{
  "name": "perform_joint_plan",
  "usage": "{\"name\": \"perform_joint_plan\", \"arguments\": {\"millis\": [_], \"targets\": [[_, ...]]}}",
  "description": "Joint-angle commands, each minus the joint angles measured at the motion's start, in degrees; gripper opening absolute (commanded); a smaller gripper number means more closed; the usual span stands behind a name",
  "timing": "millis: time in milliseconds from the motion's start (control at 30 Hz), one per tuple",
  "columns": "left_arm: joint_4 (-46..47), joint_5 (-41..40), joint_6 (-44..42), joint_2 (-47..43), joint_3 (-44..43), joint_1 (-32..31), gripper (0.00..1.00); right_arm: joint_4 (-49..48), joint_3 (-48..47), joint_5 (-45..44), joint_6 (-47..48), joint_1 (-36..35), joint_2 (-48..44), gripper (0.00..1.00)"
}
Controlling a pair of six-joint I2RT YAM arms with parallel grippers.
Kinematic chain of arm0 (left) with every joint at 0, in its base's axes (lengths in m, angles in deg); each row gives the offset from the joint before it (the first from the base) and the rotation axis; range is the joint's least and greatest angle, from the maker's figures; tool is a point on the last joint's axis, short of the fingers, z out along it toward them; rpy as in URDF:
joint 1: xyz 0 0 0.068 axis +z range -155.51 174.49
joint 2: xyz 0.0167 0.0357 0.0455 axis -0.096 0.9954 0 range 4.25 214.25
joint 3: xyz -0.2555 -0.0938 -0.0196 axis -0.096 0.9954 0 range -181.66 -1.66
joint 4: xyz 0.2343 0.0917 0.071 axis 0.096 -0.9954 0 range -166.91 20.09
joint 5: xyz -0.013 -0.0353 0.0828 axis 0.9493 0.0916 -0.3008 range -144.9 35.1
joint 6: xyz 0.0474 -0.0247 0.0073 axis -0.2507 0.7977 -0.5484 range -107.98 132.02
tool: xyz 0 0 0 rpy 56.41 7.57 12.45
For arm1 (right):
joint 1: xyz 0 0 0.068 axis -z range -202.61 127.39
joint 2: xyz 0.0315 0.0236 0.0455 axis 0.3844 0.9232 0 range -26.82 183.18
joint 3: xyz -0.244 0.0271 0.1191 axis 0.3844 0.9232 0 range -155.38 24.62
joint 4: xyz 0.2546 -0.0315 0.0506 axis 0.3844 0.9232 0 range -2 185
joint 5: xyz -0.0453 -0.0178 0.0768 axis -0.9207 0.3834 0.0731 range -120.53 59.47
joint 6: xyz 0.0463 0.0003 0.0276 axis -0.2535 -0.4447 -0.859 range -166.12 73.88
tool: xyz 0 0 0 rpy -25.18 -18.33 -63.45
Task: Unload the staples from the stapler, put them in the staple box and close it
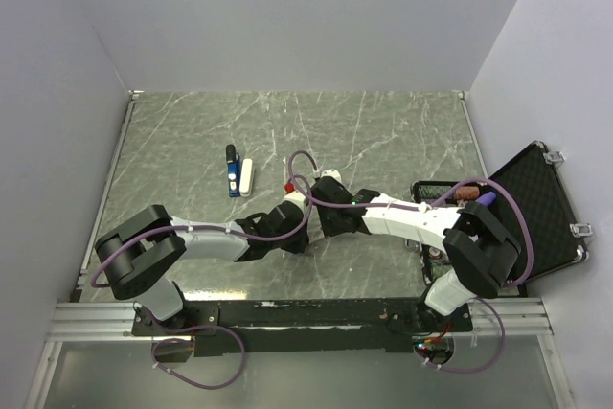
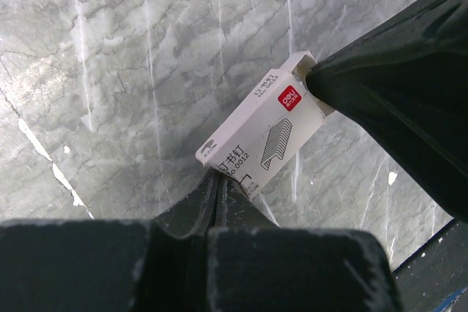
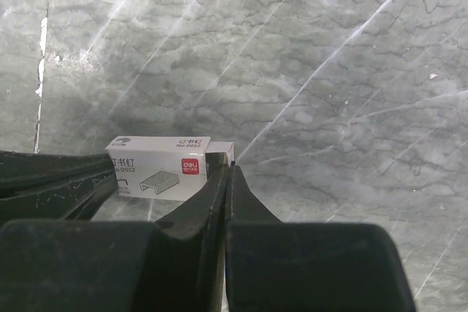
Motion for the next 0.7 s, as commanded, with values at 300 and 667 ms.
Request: {"name": "perform_joint_plan", "arguments": {"millis": [300,667], "targets": [[0.4,2.9,-1.1,1.7,0.6,-1.2,0.01,-5.3,2.2,4.0,-3.2,-2.4,0.6,0.0],[0.0,2.4,-1.1,2.3,0.1,-1.6,0.01,-2.9,2.5,1.2,-3.5,-2.9,-2.0,0.14]]}}
